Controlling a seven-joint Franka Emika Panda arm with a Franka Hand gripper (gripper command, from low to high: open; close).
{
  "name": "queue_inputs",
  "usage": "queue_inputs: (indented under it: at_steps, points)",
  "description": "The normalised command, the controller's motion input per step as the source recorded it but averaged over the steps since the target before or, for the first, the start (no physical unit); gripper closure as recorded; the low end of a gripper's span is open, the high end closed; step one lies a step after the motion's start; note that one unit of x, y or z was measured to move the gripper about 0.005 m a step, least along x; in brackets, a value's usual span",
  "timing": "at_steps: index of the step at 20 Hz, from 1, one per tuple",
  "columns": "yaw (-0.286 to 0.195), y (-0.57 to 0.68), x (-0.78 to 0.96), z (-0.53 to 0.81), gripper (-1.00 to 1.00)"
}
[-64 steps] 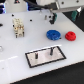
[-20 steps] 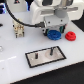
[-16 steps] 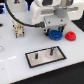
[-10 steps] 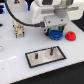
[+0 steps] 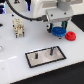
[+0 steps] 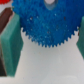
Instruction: Insert the blue gear onto the right peg, followed by the red gear
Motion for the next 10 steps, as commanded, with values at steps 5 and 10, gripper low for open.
queue_inputs:
  at_steps: [5, 10]
  points:
    - [0.000, -0.09, 0.65, 0.44, 1.00]
    - [0.000, -0.23, 0.66, 0.36, 1.00]
